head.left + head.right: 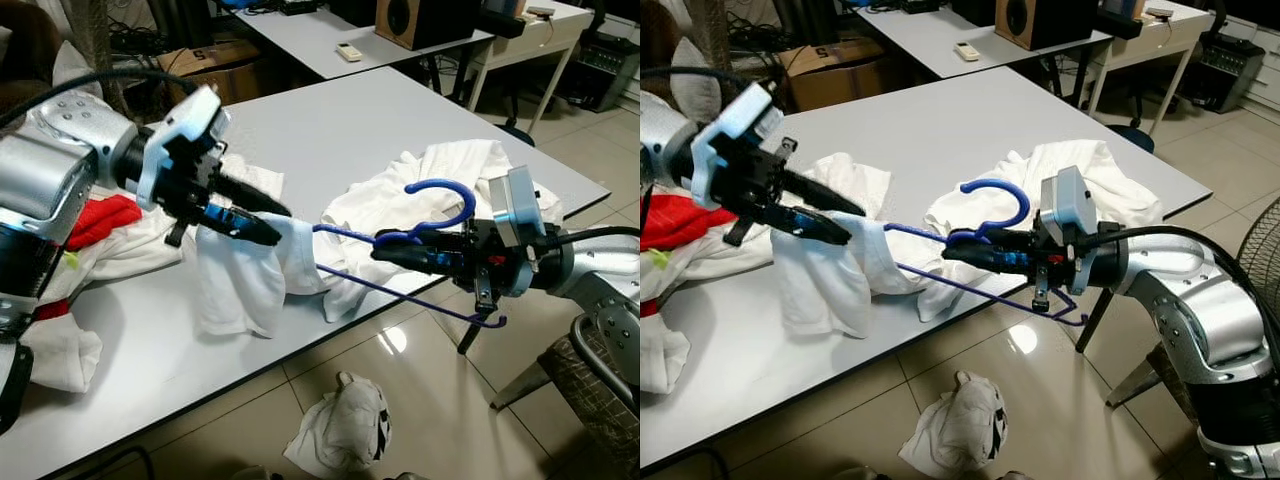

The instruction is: Hang hanger

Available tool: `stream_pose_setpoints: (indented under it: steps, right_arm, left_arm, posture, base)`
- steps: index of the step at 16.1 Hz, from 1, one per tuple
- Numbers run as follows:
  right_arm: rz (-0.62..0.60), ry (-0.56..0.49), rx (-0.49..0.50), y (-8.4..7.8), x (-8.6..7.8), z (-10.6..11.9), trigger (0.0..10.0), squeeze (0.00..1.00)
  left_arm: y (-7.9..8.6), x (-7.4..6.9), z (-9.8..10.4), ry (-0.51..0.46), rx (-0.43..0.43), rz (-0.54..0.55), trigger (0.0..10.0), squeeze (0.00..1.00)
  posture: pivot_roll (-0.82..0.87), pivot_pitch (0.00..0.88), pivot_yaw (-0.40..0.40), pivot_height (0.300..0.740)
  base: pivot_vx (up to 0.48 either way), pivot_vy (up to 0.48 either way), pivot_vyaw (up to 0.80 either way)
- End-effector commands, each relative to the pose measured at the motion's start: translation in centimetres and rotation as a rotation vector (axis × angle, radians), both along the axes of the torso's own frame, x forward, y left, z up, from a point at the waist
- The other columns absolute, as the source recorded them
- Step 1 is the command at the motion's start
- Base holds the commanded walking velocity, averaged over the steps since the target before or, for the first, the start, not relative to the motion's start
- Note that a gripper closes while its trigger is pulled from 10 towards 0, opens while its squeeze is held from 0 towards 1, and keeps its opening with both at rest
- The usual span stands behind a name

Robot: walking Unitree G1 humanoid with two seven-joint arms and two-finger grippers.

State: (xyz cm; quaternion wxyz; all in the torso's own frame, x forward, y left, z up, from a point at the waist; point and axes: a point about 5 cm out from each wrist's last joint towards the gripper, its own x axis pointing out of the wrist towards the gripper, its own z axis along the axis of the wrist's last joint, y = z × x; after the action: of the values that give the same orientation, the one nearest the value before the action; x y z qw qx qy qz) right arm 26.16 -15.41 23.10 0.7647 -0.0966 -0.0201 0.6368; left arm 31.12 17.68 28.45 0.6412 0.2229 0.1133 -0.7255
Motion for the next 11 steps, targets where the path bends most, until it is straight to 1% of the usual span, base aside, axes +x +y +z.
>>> stream_pose_setpoints:
  steps: [1, 3, 5, 8, 10, 11]
  right_arm:
    - [0.015, -0.029, -0.010, 0.09, 0.06, 0.46, 10.0, 0.00]
    - [0.015, -0.033, -0.008, 0.08, 0.12, 0.57, 10.0, 0.00]
    - [0.016, -0.036, -0.008, 0.06, 0.12, 0.61, 10.0, 0.00]
    - [0.020, -0.037, -0.012, -0.04, 0.11, 0.63, 10.0, 0.00]
    - [0.020, -0.025, -0.009, -0.11, 0.16, 0.64, 10.0, 0.00]
    - [0.009, 0.000, -0.001, -0.25, 0.28, 0.66, 10.0, 1.00]
  left_arm:
    - [0.09, -0.19, -0.06, -0.008, 0.028, -0.009, 0.0, 0.00]
    - [0.22, 0.37, -0.55, -0.035, 0.060, 0.016, 0.0, 0.00]
    - [0.14, 0.54, -0.63, -0.036, 0.047, 0.019, 0.0, 0.00]
    - [0.05, 0.34, -0.34, -0.020, 0.001, 0.006, 0.0, 0.00]
    - [0.20, 0.31, -0.50, -0.016, -0.012, 0.015, 0.0, 0.00]
    - [0.41, 0.29, -0.67, -0.009, -0.023, 0.026, 0.0, 0.00]
  posture:
    - [-0.10, 0.000, 0.051, 0.740]
    - [-0.10, 0.000, 0.052, 0.740]
    - [-0.11, 0.000, 0.050, 0.740]
    - [-0.11, 0.000, 0.048, 0.740]
    - [-0.11, 0.000, 0.045, 0.740]
    - [-0.11, 0.000, 0.045, 0.740]
  base:
    - [0.000, 0.000, 0.00]
    - [0.000, 0.000, 0.00]
    - [0.000, 0.000, 0.00]
    - [0.000, 0.000, 0.00]
    - [0.000, 0.000, 0.00]
    - [0.000, 0.000, 0.00]
